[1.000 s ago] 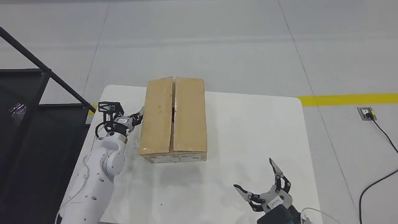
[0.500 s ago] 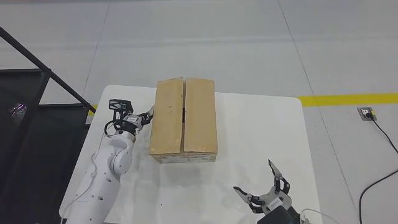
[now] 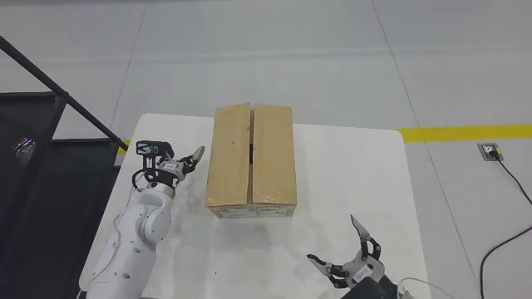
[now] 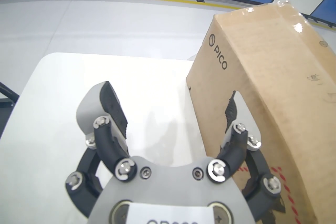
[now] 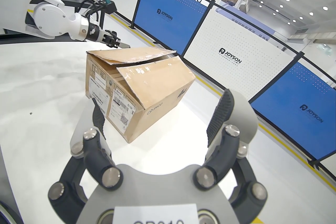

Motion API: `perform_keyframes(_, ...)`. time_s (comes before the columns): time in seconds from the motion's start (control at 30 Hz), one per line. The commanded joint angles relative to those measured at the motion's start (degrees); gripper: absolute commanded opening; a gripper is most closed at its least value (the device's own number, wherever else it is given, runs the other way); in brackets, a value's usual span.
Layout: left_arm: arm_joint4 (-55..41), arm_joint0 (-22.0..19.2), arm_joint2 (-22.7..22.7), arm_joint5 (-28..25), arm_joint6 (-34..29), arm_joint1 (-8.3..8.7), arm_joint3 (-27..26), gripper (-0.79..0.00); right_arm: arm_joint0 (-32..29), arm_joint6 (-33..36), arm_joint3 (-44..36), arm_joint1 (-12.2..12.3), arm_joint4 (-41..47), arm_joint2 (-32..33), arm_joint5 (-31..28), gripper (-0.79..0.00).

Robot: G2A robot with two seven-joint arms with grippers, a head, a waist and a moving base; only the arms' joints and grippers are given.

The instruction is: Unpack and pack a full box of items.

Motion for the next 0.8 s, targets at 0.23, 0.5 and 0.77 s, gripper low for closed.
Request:
perform_keyframes(0.23,-1.3,15.7,-7.8,-2.3,-0.1,1.63,-16.7,0.0,1.0,0.5,-0.6,0.0,-0.7,-0.7,-0.5,0.0)
perform_keyframes(0.5,-1.9,17.2,-8.5,-2.3,-0.3,1.72,-18.4,0.0,2.2,0.2,-1.2,0.0,-1.0,-1.7,-2.6,0.0)
perform_keyframes(0.77,1.1,17.9,-7.2,-2.2,-0.3,1.69,-18.4,0.0,2.3,0.7,-1.2,0.0,-0.7,-2.0,-2.0,0.0)
